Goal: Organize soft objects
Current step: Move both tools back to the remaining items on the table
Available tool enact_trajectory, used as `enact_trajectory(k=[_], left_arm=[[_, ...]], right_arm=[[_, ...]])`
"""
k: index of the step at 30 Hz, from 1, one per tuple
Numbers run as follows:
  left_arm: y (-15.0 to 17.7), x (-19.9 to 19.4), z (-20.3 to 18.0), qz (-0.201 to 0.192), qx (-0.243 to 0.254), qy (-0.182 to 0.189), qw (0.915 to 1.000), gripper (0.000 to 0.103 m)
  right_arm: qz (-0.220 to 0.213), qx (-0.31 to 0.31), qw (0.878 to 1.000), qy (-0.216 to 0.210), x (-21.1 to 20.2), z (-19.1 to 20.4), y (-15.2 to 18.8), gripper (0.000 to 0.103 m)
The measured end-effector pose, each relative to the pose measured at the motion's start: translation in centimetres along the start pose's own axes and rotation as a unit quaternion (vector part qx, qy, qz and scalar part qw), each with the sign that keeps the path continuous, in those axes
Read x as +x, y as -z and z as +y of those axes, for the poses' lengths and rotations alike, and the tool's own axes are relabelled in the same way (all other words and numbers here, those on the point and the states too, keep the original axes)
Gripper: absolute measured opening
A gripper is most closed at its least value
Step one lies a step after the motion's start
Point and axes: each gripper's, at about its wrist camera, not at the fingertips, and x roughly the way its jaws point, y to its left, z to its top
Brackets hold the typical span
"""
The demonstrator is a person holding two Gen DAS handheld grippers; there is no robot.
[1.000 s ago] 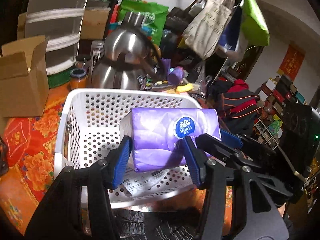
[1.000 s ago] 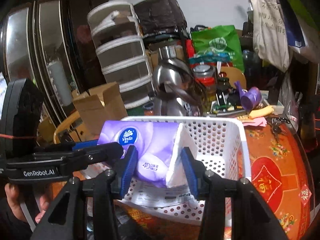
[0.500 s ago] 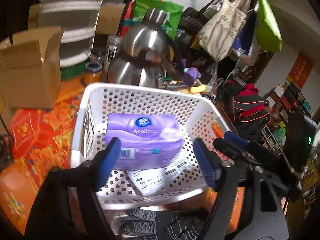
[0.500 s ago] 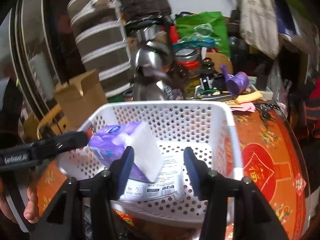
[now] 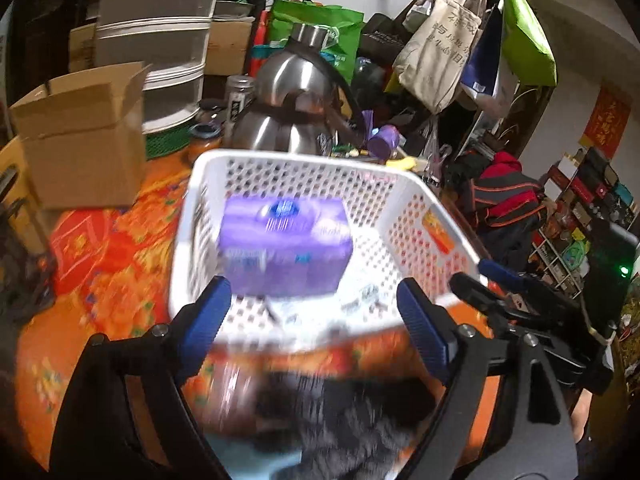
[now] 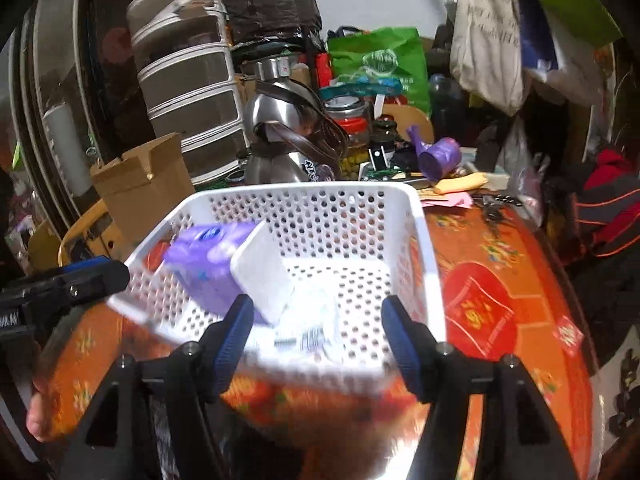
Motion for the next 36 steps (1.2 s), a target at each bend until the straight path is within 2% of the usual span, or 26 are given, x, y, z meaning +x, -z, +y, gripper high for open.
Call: enact_trajectory(k=[3, 6, 9, 13, 16, 18, 25, 32, 36], left_arm=[[3.5, -2.7, -0.5, 0.000, 0.020, -0.014, 0.9997, 0.083], [8.0, -5.4, -0.9, -0.009, 0.037, -0.017, 0.9991, 0.083], [12.3, -7.4, -1.0, -0.019, 0.047, -0.013, 0.9986, 0.083], [17.6, -8.9, 0.1, -0.012, 0.019, 0.007, 0.9997, 0.083], [21.0, -9.7, 0.2, -0.011, 0.021, -0.002, 0.9997, 0.083], [22.7, -10.2, 0.6, -0.013, 0.022, -0.010, 0.9996, 0.083], [25.4, -11.4, 2.4, -0.018, 0.015, -0.018, 0.9996, 0.083], [25.0, -10.6, 2.5, -0.017, 0.014, -0.016, 0.9996, 0.083], [24.8, -10.6, 1.6, -0.022, 0.019, -0.003, 0.9996, 0.083]], right_arm=[[-0.018, 0.004, 1.000, -0.009, -3.0, 0.2, 3.3, 0.067], [-0.024, 0.015, 0.999, -0.038, -6.1, 0.4, 7.9, 0.071], [-0.024, 0.025, 0.999, -0.034, -8.1, 0.7, 11.9, 0.072], [-0.028, 0.042, 0.998, -0.046, -10.6, 1.2, 17.4, 0.072], [-0.026, 0.054, 0.997, -0.042, -11.8, 1.6, 20.2, 0.072], [-0.024, 0.071, 0.996, -0.056, -12.1, 1.7, 21.8, 0.072], [-0.011, 0.069, 0.995, -0.070, -11.9, 3.2, 24.2, 0.072], [-0.010, 0.065, 0.995, -0.078, -11.2, 4.0, 23.5, 0.072], [-0.016, 0.047, 0.996, -0.080, -11.1, 4.9, 22.4, 0.070]])
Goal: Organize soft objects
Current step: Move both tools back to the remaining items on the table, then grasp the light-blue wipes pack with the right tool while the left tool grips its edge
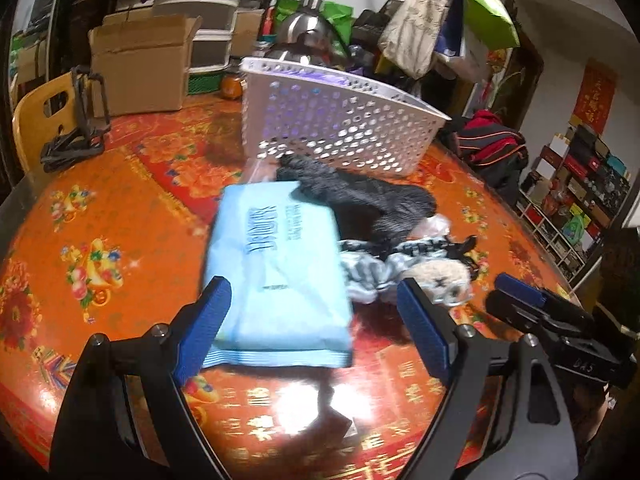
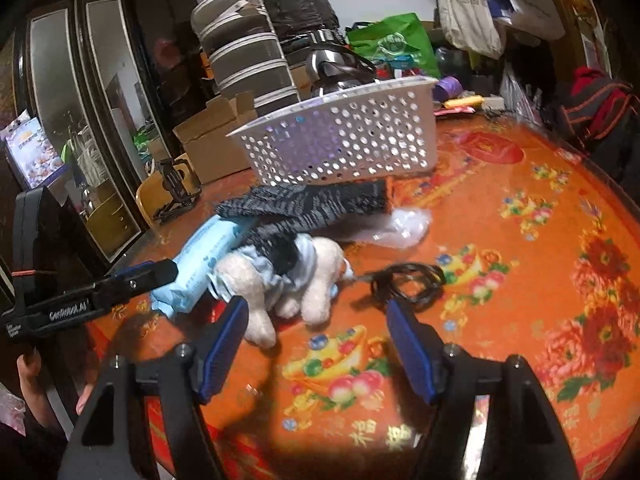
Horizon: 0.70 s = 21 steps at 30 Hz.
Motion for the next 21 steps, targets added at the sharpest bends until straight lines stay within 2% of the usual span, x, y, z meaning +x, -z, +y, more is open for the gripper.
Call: enact_trajectory(k=[5, 10, 18, 21], left_arm=[[-0.2, 0.5, -2.0, 0.004, 0.028, 0.009, 0.9996, 0.083], [-0.3, 1.0, -3.5, 0.008, 0.045, 0.018, 0.9988, 0.081], [0.0, 1.9, -4.4, 0.016, 0.057, 0.018, 0.9981, 0.078], [0.0, 2.0, -4.4, 0.016, 0.057, 0.018, 0.9981, 0.078]], right_arm=[[-0.002, -0.015, 1.000, -0.001, 0.3, 0.5, -1.5, 0.060], [0.001, -0.025, 1.000, -0.008, 0.8, 0.9, -2.7, 0.054], [0.022, -0.031, 0.999, -0.023, 2.9, 1.5, -3.7, 0.023], [0.025, -0.031, 0.999, -0.025, 3.2, 1.5, -3.6, 0.017]])
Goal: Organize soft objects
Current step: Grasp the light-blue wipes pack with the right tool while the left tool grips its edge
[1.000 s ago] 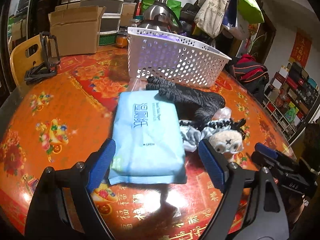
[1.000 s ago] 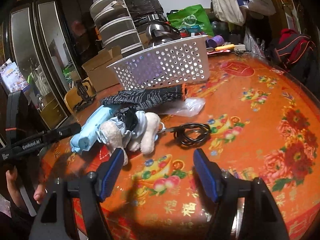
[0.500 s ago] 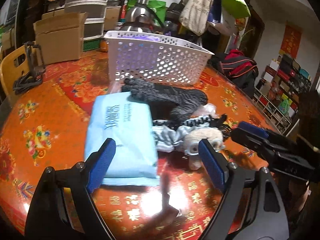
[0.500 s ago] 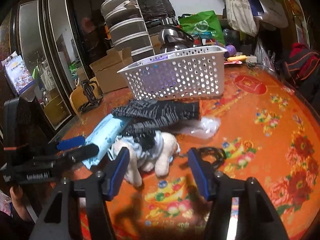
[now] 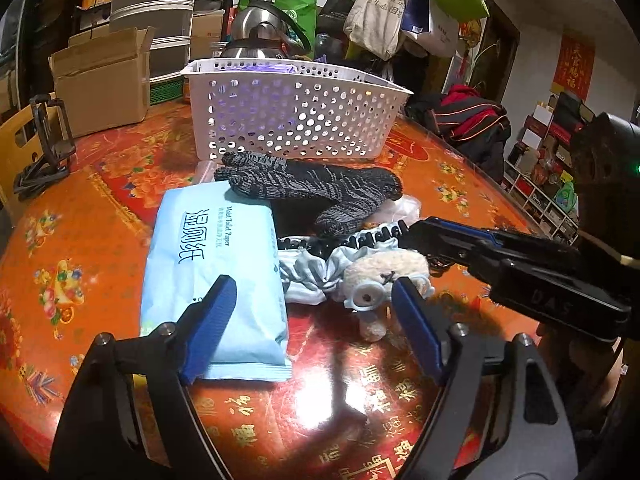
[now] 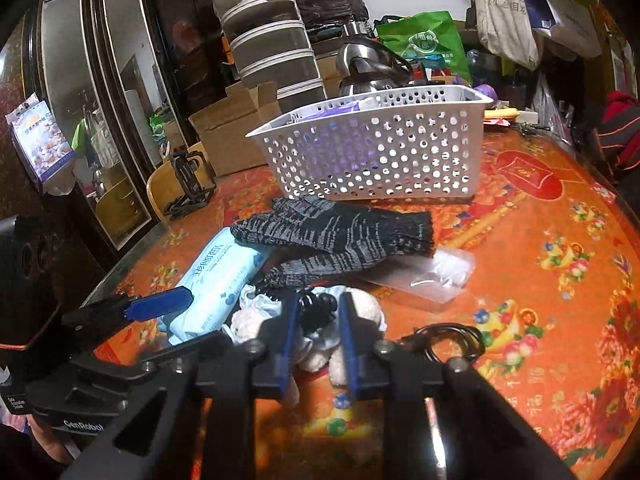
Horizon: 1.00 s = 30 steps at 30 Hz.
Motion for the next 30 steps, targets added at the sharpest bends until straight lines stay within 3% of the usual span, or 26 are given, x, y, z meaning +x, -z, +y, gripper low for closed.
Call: enact_trajectory(k=[12, 19, 24, 30], left_arm=[[0.1, 0.6, 0.4, 0.005, 0.003, 0.005, 1.0000, 0.069], [0.1, 0.4, 1.5, 0.001, -0.007, -0.003, 1.0000, 0.068], [-0.1, -0.5, 3.0, -0.004, -0.009, -0.014, 0.9999, 0.069], [0.5, -2.7, 7.2, -0.005, -0.023, -0.037, 0.9990, 0.069]], right_arm=[[-0.002, -0.006, 1.000, 0.005, -0.5, -0.3, 0.0, 0.015], [0.000, 0.002, 1.000, 0.006, -0.5, -1.1, 0.0, 0.015], [-0.031, -0.007, 0.999, 0.034, -1.9, 0.7, -0.4, 0.021], [-0.057, -0.010, 0.998, -0.006, -2.8, 5.4, 0.5, 0.025]])
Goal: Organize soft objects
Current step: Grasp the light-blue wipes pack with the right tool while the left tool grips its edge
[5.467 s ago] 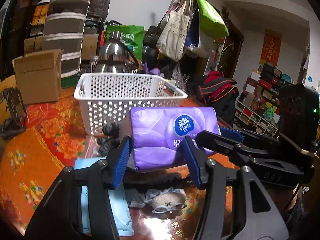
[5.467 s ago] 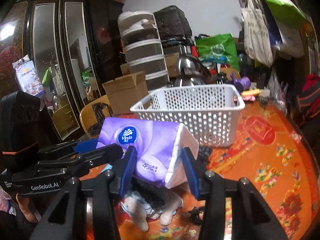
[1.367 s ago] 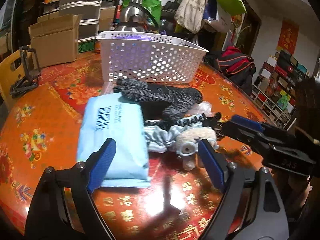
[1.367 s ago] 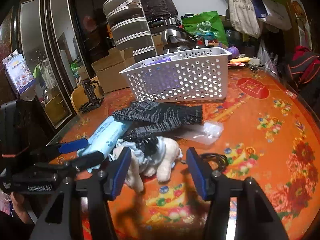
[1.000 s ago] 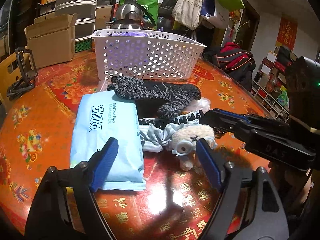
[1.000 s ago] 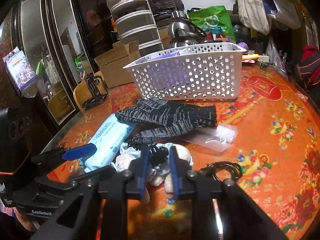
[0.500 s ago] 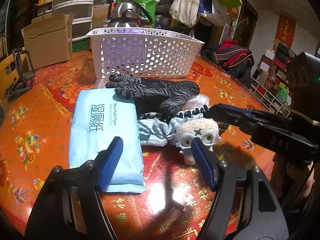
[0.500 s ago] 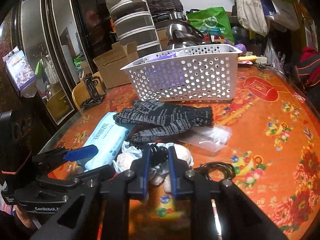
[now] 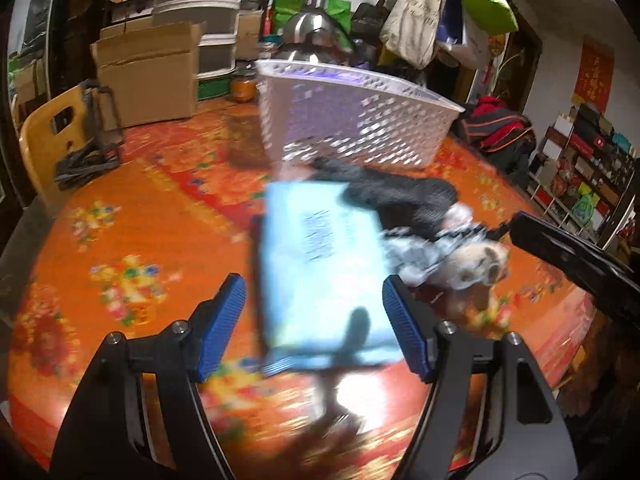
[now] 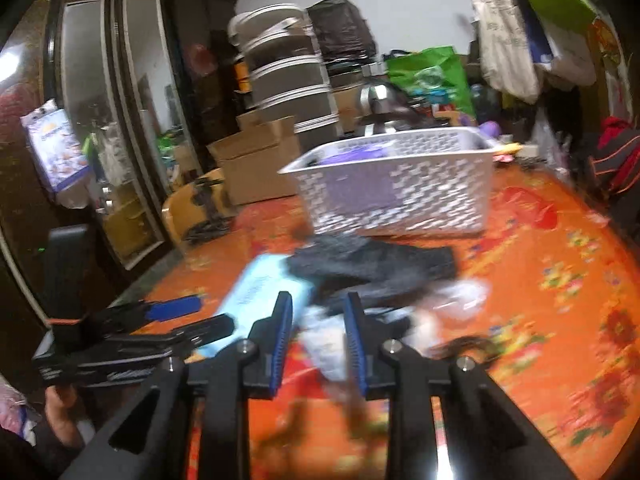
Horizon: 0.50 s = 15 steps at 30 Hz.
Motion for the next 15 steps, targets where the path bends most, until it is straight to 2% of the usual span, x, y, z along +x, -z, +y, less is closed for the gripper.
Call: enact_trajectory(k=[5, 7, 11, 12, 15], left_arm=[[1.5, 0.1, 3.2, 0.029, 0.018, 0.003, 0.9994, 0.069], [1.9, 0.5, 3.7, 0.042, 0.019, 0.022, 0.9987, 0.069], [2.3, 0.9, 3.6, 0.047, 0.031, 0.046, 0.9974, 0.069], [2.4, 1.1, 3.2, 0.049, 0.039, 0.052, 0.9967, 0.065], [2.3, 1.4, 2.2, 0.054, 0.053, 0.065, 0.9950, 0.064]], right_arm=[[0.045, -0.005, 0.998, -0.033, 3.3, 3.8, 2.5, 0.025], [0.065, -0.007, 0.997, -0.030, 4.9, 4.5, 3.3, 0.025], [0.084, 0.003, 0.996, -0.013, 6.9, 4.4, 3.8, 0.025], [0.086, 0.002, 0.996, -0.009, 7.1, 4.3, 3.9, 0.025], [0.093, 0.004, 0.996, -0.009, 7.9, 4.0, 3.7, 0.025]])
